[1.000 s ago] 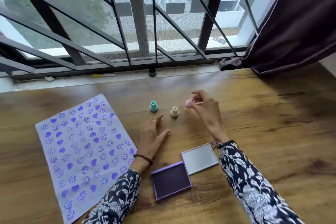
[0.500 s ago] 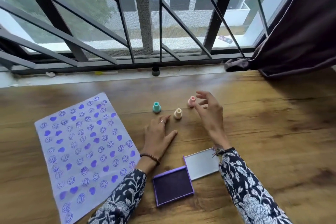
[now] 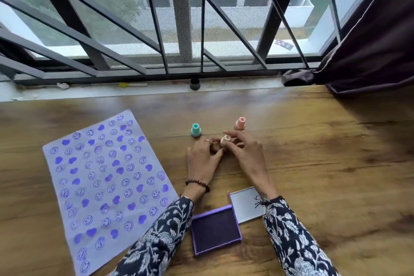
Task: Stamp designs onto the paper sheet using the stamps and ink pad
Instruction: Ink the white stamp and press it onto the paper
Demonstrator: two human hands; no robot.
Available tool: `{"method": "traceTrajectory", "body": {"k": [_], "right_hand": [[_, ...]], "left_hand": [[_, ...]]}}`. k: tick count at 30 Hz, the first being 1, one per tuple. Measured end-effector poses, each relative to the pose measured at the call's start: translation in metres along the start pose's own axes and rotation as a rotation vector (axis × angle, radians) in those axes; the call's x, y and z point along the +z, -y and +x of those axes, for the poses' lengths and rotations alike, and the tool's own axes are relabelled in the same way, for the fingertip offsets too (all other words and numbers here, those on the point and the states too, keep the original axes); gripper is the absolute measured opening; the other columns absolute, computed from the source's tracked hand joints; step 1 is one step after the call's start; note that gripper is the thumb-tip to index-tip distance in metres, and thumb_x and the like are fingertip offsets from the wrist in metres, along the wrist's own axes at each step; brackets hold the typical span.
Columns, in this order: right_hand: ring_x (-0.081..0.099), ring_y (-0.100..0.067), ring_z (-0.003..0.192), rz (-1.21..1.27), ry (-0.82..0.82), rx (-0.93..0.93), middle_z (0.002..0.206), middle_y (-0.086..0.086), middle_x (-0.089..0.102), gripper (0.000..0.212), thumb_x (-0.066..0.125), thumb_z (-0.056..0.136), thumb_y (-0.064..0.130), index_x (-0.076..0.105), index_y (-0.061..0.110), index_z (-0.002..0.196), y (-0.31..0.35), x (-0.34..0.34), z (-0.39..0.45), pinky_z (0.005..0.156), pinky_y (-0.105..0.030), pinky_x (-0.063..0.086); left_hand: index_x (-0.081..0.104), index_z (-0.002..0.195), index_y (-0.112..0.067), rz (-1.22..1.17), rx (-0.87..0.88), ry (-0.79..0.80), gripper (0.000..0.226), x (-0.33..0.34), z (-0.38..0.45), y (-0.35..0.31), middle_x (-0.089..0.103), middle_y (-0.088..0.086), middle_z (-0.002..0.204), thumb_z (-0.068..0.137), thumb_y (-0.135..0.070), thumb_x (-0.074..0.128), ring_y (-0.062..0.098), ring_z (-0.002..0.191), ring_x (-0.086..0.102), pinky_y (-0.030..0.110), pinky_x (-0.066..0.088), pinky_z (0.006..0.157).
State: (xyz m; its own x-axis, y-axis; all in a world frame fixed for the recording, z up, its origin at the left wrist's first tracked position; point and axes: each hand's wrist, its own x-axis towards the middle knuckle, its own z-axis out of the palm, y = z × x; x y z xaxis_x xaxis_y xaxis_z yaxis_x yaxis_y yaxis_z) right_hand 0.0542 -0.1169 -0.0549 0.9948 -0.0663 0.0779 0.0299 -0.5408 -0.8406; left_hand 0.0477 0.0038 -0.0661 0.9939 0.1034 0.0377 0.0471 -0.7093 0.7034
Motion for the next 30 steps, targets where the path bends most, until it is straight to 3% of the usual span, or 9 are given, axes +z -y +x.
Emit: {"method": "traceTrajectory", "body": {"k": [3,6,10,19,24,28,30], "right_hand": [[0.066,-0.011,0.080,0.085,-0.039,0.055,0.091,-0.001,0.073,0.024,0.074,0.075,0.016,0.071,0.021,0.098,0.004,-0.006,-0.006,0.074,-0.017,0.048],[0.066,-0.010,0.078,0.390,-0.004,0.150,0.085,0.001,0.073,0.020,0.072,0.077,0.012,0.070,0.023,0.093,0.014,-0.015,-0.019,0.078,-0.028,0.055],[0.066,-0.008,0.079,0.753,0.069,0.230,0.077,0.006,0.073,0.020,0.065,0.080,0.003,0.071,0.019,0.090,0.034,-0.019,-0.048,0.073,-0.019,0.056],[0.062,0.001,0.063,0.778,-0.009,0.480,0.075,0.002,0.066,0.014,0.054,0.090,0.011,0.062,0.017,0.082,0.057,-0.002,-0.119,0.059,-0.011,0.050],[0.045,-0.015,0.067,0.717,-0.088,0.611,0.075,-0.009,0.054,0.020,0.047,0.094,0.025,0.055,0.011,0.082,0.063,0.004,-0.147,0.065,-0.026,0.036],[0.046,-0.011,0.055,1.258,-0.010,0.861,0.066,-0.005,0.055,0.025,0.044,0.094,0.019,0.061,0.005,0.083,0.066,-0.016,-0.154,0.044,-0.017,0.045],[0.049,-0.012,0.057,1.396,0.055,0.911,0.071,-0.007,0.056,0.022,0.043,0.093,0.014,0.061,0.003,0.086,0.065,-0.027,-0.161,0.043,-0.017,0.048]], "left_hand": [[0.065,0.096,-0.025,-0.234,0.015,0.037,0.022,-0.010,-0.005,-0.001,0.069,0.000,0.090,0.075,-0.026,0.071,0.016,0.083,0.062,0.035,0.046,0.079],[0.063,0.091,-0.029,-0.564,-0.046,0.138,0.022,-0.026,-0.016,0.000,0.067,-0.008,0.092,0.074,-0.018,0.073,0.010,0.086,0.063,0.015,0.050,0.074],[0.067,0.088,-0.022,-0.980,-0.130,0.189,0.026,-0.041,-0.045,-0.002,0.075,-0.009,0.084,0.074,0.000,0.068,0.006,0.088,0.067,0.013,0.052,0.076],[0.071,0.081,-0.018,-0.965,-0.204,0.164,0.016,-0.064,-0.109,0.000,0.076,-0.010,0.077,0.069,-0.006,0.073,0.005,0.078,0.069,0.012,0.052,0.068],[0.072,0.083,-0.022,-0.793,-0.129,0.205,0.022,-0.071,-0.133,0.005,0.076,-0.011,0.081,0.069,-0.005,0.075,0.007,0.084,0.069,0.016,0.053,0.076],[0.069,0.081,-0.029,-0.731,-0.084,0.182,0.027,-0.081,-0.140,0.008,0.074,-0.016,0.074,0.071,-0.005,0.074,-0.003,0.075,0.066,0.008,0.050,0.069],[0.067,0.082,-0.028,-0.702,-0.101,0.138,0.024,-0.086,-0.139,0.015,0.072,-0.012,0.078,0.073,-0.006,0.073,-0.004,0.073,0.065,0.008,0.051,0.069]]}}
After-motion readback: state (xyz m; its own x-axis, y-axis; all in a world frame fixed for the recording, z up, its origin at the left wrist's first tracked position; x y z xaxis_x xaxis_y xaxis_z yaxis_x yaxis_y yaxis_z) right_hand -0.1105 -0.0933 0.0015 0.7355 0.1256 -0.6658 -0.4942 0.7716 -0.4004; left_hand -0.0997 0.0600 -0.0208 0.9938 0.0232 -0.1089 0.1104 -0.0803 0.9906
